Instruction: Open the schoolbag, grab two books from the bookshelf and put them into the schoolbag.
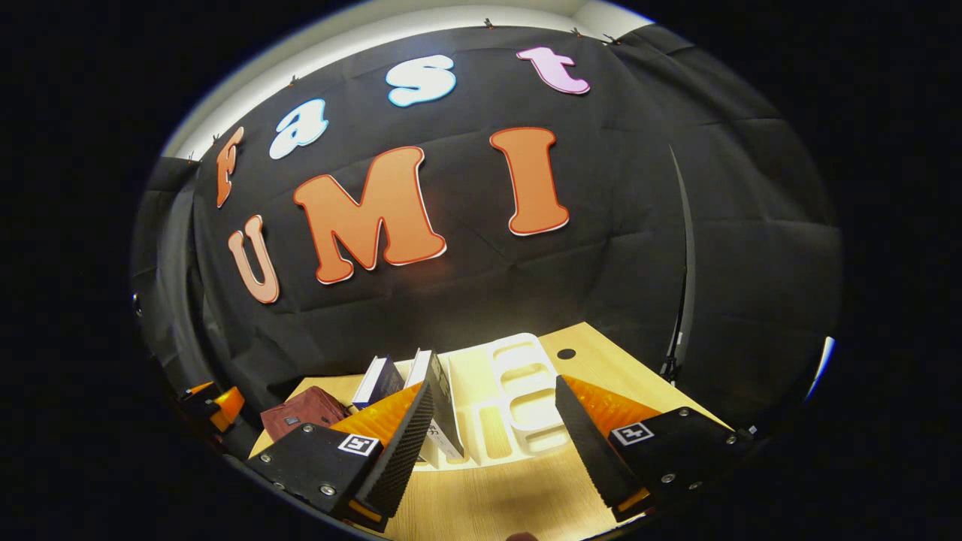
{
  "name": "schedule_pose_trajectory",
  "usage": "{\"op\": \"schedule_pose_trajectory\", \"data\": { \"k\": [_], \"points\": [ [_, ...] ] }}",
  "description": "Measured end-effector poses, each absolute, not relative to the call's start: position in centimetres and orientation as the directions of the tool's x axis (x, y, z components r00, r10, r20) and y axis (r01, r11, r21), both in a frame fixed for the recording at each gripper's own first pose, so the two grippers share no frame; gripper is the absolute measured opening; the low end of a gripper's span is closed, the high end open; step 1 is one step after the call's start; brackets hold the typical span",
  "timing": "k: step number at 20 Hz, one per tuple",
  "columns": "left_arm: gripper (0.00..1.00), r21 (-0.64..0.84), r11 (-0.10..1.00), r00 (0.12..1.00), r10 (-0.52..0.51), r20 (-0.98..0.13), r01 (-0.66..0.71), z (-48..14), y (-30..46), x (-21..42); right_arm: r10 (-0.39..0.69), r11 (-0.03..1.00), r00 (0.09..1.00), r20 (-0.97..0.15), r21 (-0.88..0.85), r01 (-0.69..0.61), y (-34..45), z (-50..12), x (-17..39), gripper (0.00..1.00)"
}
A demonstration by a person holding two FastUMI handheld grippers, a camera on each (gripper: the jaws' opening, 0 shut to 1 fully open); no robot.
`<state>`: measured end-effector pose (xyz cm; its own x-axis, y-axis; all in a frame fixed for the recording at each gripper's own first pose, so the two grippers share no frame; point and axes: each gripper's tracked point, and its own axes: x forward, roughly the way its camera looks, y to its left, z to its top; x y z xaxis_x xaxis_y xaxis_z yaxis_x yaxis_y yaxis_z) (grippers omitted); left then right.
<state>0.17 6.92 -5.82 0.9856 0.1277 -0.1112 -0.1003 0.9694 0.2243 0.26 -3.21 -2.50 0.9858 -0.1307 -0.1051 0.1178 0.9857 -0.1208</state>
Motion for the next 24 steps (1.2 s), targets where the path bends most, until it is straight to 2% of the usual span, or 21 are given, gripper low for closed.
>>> {"op": "schedule_pose_trajectory", "data": {
  "k": [5, 6, 7, 11, 14, 18, 24],
  "points": [
    [0.96, 0.391, 0.92, 0.96, 0.14, -0.244, -0.034, -13.3, 5.6, -0.1, -0.177, 0.98, 0.972, -0.155, -0.117, 0.16, -5.9, -4.6, -0.1, 0.96],
    [1.0, 0.431, 0.902, 0.951, 0.142, -0.275, -0.01, -14.9, 5.1, -0.4, -0.185, 0.979, 0.968, -0.169, -0.116, 0.167, -6.4, -5.0, -0.2, 0.97],
    [0.96, 0.468, 0.883, 0.941, 0.144, -0.307, 0.018, -16.8, 4.7, -0.6, -0.193, 0.978, 0.964, -0.182, -0.116, 0.174, -6.8, -5.5, -0.3, 0.97],
    [0.98, 0.55, 0.823, 0.873, 0.155, -0.462, 0.145, -25.4, 2.5, -1.9, -0.219, 0.974, 0.95, -0.221, -0.113, 0.198, -8.6, -6.4, -0.7, 0.97],
    [0.98, 0.606, 0.762, 0.833, 0.17, -0.527, 0.228, -30.2, 1.5, -1.9, -0.237, 0.97, 0.94, -0.247, -0.118, 0.214, -9.8, -6.9, -1.0, 0.97],
    [0.98, 0.692, 0.678, 0.816, 0.241, -0.526, 0.246, -33.3, 2.0, -1.9, -0.253, 0.966, 0.927, -0.276, -0.116, 0.229, -11.1, -7.4, -1.3, 0.97],
    [0.98, 0.716, 0.648, 0.79, 0.284, -0.543, 0.26, -35.1, 2.7, 0.2, -0.262, 0.965, 0.912, -0.315, -0.101, 0.242, -11.9, -8.4, -1.2, 0.97]
  ]
}}
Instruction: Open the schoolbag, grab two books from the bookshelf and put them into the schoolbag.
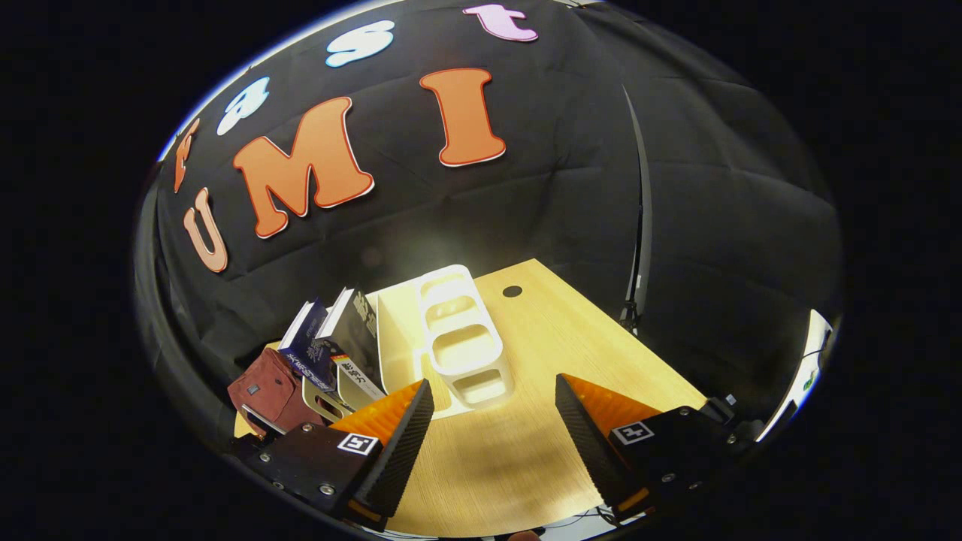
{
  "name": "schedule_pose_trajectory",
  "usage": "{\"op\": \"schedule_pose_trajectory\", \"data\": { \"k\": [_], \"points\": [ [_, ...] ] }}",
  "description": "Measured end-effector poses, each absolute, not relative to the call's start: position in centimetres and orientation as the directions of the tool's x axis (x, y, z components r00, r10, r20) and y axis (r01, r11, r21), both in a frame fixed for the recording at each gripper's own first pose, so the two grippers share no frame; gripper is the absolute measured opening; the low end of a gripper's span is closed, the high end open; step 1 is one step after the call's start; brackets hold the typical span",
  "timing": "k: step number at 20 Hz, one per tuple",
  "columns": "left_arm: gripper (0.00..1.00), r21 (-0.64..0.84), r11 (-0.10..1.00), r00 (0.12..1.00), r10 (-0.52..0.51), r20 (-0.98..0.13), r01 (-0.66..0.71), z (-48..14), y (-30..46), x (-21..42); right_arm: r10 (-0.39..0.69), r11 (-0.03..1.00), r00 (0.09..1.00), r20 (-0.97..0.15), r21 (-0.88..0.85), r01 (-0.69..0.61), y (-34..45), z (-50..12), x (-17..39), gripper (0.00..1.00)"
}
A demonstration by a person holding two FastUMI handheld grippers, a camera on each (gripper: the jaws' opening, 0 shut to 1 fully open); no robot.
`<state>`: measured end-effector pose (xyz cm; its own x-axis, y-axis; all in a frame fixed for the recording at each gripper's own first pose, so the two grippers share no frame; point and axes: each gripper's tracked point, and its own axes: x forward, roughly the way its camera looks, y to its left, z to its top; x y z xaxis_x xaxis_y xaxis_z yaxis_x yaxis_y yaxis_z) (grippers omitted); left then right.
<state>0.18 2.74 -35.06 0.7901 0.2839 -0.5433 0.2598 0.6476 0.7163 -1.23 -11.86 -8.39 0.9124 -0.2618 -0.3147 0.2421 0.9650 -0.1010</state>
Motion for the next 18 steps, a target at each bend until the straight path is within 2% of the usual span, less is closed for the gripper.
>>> {"op": "schedule_pose_trajectory", "data": {
  "k": [7, 9, 10, 11, 12, 13, 14, 16, 17, 18],
  "points": [
    [0.97, 0.693, 0.663, 0.763, 0.283, -0.581, 0.282, -35.1, 3.0, 0.3, -0.228, 0.973, 0.913, -0.34, -0.062, 0.22, -11.1, -9.4, 0.1, 0.97],
    [0.94, 0.69, 0.665, 0.765, 0.276, -0.582, 0.286, -34.6, 2.7, 0.2, -0.221, 0.975, 0.914, -0.34, -0.069, 0.21, -10.9, -9.3, 0.3, 0.97],
    [0.84, 0.694, 0.662, 0.771, 0.273, -0.575, 0.284, -34.0, 2.5, 0.3, -0.219, 0.976, 0.915, -0.338, -0.07, 0.208, -10.9, -9.1, 0.4, 0.97],
    [0.57, 0.694, 0.661, 0.771, 0.274, -0.575, 0.284, -33.7, 2.5, 0.1, -0.217, 0.976, 0.917, -0.335, -0.069, 0.206, -10.9, -9.0, 0.5, 0.97],
    [0.53, 0.693, 0.664, 0.766, 0.281, -0.579, 0.28, -33.3, 2.5, 0.0, -0.214, 0.977, 0.918, -0.334, -0.066, 0.203, -10.9, -8.8, 0.6, 0.97],
    [0.33, 0.687, 0.674, 0.764, 0.282, -0.58, 0.272, -32.9, 2.5, 0.0, -0.211, 0.977, 0.919, -0.334, -0.063, 0.201, -10.9, -8.7, 0.7, 0.97],
    [0.38, 0.678, 0.687, 0.766, 0.28, -0.579, 0.262, -32.4, 2.4, 0.1, -0.209, 0.978, 0.92, -0.333, -0.06, 0.201, -11.0, -8.6, 0.8, 0.97],
    [0.34, 0.66, 0.707, 0.754, 0.283, -0.593, 0.254, -32.3, 2.7, 0.3, -0.203, 0.979, 0.923, -0.326, -0.052, 0.197, -11.1, -8.2, 0.9, 0.97],
    [0.11, 0.649, 0.714, 0.741, 0.283, -0.609, 0.261, -32.7, 2.8, 0.2, -0.2, 0.98, 0.924, -0.325, -0.049, 0.195, -11.3, -8.1, 0.9, 0.97],
    [0.08, 0.645, 0.712, 0.724, 0.287, -0.627, 0.277, -32.9, 2.8, 0.0, -0.197, 0.98, 0.925, -0.325, -0.047, 0.192, -11.3, -8.0, 0.9, 0.97]
  ]
}}
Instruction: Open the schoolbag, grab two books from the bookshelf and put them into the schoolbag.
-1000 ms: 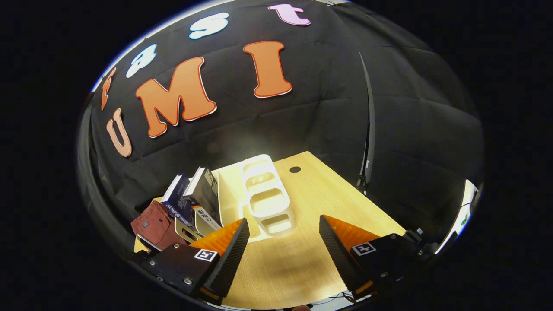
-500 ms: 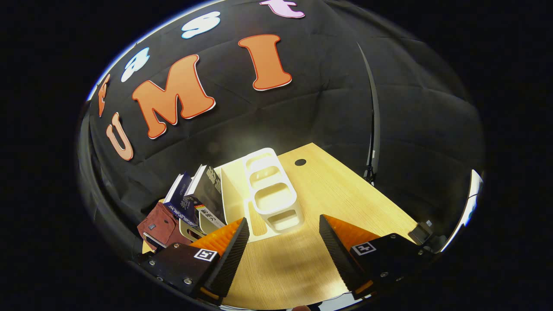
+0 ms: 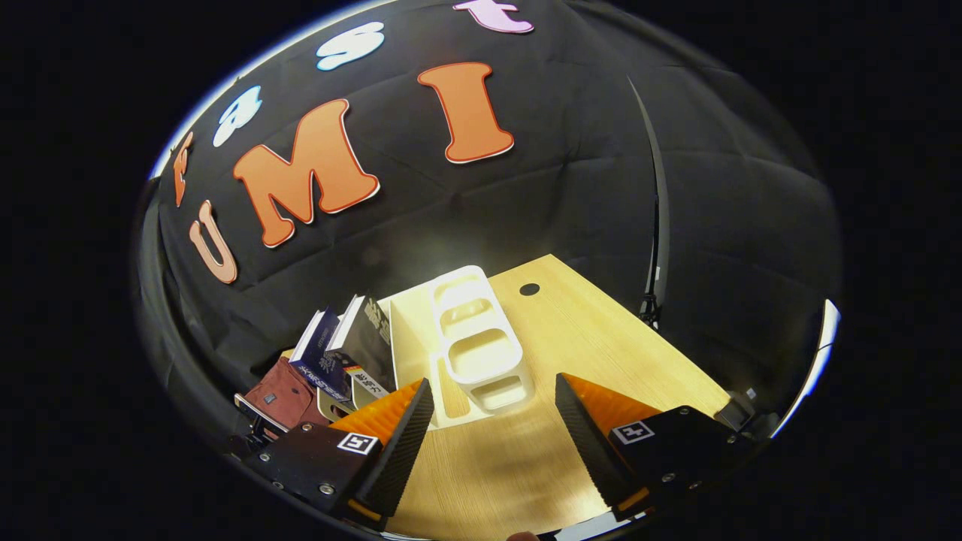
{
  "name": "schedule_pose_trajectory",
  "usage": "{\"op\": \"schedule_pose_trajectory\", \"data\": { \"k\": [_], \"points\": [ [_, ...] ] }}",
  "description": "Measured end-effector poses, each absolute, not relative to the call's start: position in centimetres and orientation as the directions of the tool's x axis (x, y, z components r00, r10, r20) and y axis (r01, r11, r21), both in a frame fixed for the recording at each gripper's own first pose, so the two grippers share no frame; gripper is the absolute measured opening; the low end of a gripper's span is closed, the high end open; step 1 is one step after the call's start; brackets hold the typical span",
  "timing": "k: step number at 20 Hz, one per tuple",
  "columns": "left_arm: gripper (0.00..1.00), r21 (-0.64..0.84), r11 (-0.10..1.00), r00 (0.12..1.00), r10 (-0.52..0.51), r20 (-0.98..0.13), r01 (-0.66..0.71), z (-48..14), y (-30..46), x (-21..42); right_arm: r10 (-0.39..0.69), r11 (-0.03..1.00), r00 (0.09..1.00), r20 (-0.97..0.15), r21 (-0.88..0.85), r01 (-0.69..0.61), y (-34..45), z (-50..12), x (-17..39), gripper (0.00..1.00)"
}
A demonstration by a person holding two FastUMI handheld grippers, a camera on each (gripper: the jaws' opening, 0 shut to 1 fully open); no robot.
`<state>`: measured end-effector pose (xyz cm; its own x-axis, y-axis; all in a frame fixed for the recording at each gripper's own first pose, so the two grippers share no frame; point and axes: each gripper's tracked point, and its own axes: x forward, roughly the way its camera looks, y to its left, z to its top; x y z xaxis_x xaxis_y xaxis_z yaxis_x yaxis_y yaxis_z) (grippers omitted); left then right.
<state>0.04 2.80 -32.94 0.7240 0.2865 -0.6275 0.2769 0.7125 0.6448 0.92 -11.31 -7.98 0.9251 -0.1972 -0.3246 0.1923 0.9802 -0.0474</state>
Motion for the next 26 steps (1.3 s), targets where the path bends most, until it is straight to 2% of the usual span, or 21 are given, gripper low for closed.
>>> {"op": "schedule_pose_trajectory", "data": {
  "k": [4, 6, 8, 13, 18, 22, 26],
  "points": [
    [0.02, 0.648, 0.699, 0.719, 0.278, -0.637, 0.303, -33.1, 2.6, 0.5, -0.171, 0.985, 0.929, -0.33, -0.028, 0.171, -11.2, -7.3, 0.6, 0.97],
    [0.02, 0.62, 0.707, 0.685, 0.267, -0.678, 0.339, -33.0, 2.8, -0.2, -0.125, 0.991, 0.934, -0.334, -0.004, 0.132, -10.2, -7.0, 0.3, 0.97],
    [0.01, 0.595, 0.707, 0.673, 0.229, -0.703, 0.381, -32.8, 2.8, 0.3, -0.09, 0.995, 0.933, -0.349, -0.001, 0.096, -8.9, -7.4, 0.1, 0.97],
    [0.01, 0.42, 0.811, 0.64, 0.073, -0.765, 0.408, -28.5, 3.3, 0.2, -0.14, 0.99, 0.93, -0.341, -0.034, 0.137, -6.2, -7.3, -0.7, 0.97],
    [0.01, 0.298, 0.85, 0.68, -0.092, -0.727, 0.435, -20.1, 6.1, 1.8, -0.147, 0.988, 0.925, -0.351, -0.088, 0.124, 0.1, -7.9, -2.3, 0.97],
    [0.01, 0.29, 0.857, 0.751, -0.156, -0.642, 0.426, -13.3, 9.0, 5.0, -0.128, 0.989, 0.926, -0.355, -0.109, 0.095, 5.5, -8.9, -3.2, 0.97],
    [0.0, 0.268, 0.871, 0.796, -0.2, -0.571, 0.411, -9.3, 10.4, 7.5, -0.103, 0.987, 0.908, -0.407, -0.151, 0.044, 10.5, -9.4, -3.2, 0.97]
  ]
}}
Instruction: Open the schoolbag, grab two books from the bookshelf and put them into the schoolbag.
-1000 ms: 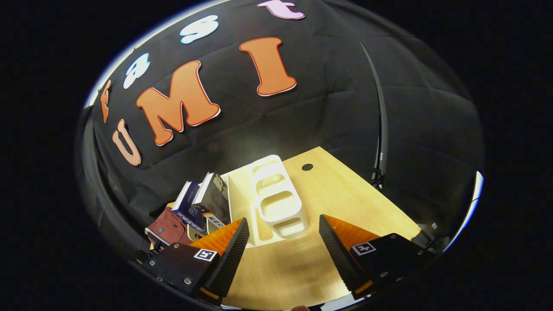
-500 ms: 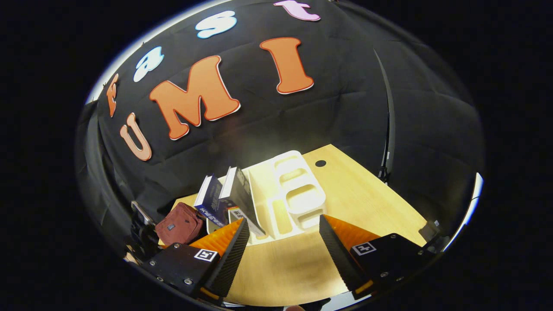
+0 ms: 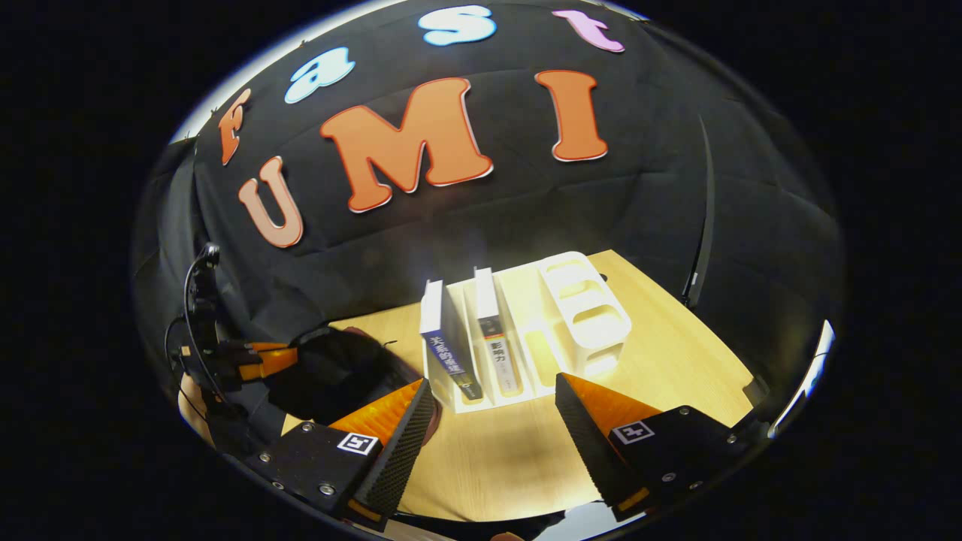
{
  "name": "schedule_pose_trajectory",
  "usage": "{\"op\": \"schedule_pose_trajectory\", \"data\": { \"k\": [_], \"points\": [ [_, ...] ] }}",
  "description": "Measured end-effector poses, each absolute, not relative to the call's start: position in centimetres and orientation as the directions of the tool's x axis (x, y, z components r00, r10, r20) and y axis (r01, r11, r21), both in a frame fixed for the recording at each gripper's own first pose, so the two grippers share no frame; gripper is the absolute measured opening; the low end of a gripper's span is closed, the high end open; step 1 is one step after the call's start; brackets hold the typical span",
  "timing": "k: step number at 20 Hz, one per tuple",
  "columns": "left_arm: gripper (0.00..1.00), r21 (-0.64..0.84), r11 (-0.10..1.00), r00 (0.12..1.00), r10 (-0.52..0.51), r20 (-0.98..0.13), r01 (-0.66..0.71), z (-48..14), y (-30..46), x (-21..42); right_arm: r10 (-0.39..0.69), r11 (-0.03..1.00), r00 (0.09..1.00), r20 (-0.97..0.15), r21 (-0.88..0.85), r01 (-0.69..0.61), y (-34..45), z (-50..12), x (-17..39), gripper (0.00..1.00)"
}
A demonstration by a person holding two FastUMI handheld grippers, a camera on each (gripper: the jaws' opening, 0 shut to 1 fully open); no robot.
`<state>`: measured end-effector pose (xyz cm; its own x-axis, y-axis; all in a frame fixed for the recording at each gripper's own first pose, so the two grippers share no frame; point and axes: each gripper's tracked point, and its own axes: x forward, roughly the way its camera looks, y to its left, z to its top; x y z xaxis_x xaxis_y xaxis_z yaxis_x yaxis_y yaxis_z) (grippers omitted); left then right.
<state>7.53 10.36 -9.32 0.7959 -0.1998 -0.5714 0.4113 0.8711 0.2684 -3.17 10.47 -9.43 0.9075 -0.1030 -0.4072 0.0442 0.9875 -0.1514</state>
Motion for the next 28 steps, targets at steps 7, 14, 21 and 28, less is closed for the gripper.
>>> {"op": "schedule_pose_trajectory", "data": {
  "k": [7, 14, 21, 28],
  "points": [
    [0.0, 0.152, 0.896, 0.769, -0.26, -0.584, 0.417, -10.1, 10.8, 7.6, 0.002, 0.97, 0.812, -0.583, -0.197, -0.144, 17.9, -6.4, 2.6, 0.97],
    [0.01, 0.134, 0.906, 0.768, -0.254, -0.588, 0.402, -10.5, 11.9, 8.0, -0.073, 0.973, 0.609, -0.79, -0.19, -0.13, 19.9, -8.6, 12.9, 0.97],
    [0.01, 0.139, 0.913, 0.763, -0.228, -0.605, 0.383, -11.2, 13.2, 9.0, -0.244, 0.952, 0.41, -0.879, -0.297, -0.07, 16.7, -16.7, 19.3, 0.98],
    [0.01, 0.125, 0.928, 0.756, -0.202, -0.623, 0.351, -12.1, 13.9, 10.0, -0.317, 0.935, 0.311, -0.896, -0.35, -0.057, 14.4, -21.6, 22.3, 0.97]
  ]
}}
